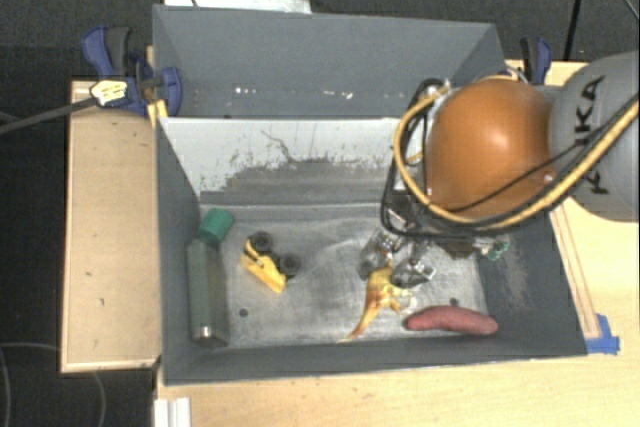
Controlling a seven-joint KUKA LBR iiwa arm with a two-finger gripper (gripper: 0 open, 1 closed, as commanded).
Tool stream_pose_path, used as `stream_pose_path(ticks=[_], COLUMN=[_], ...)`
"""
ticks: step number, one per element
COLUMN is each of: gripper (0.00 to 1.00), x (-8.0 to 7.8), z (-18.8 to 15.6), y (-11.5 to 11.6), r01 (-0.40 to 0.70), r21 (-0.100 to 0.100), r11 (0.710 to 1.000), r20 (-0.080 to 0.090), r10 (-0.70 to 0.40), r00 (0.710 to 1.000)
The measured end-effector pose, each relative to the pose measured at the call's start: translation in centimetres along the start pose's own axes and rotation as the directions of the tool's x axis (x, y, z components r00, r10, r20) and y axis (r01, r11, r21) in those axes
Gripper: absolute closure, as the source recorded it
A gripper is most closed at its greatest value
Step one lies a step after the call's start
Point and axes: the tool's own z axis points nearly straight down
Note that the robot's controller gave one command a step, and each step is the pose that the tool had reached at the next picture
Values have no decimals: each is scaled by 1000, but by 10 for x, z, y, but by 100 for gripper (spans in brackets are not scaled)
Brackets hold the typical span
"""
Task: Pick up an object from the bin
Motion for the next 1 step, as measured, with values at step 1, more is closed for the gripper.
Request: stream_pose_path(ticks=[1], gripper=[100], x=[-3], z=[-32], y=[2], r01=[-1], r21=[0], r11=[1000], r20=[0], r10=[1], r00=[1000])
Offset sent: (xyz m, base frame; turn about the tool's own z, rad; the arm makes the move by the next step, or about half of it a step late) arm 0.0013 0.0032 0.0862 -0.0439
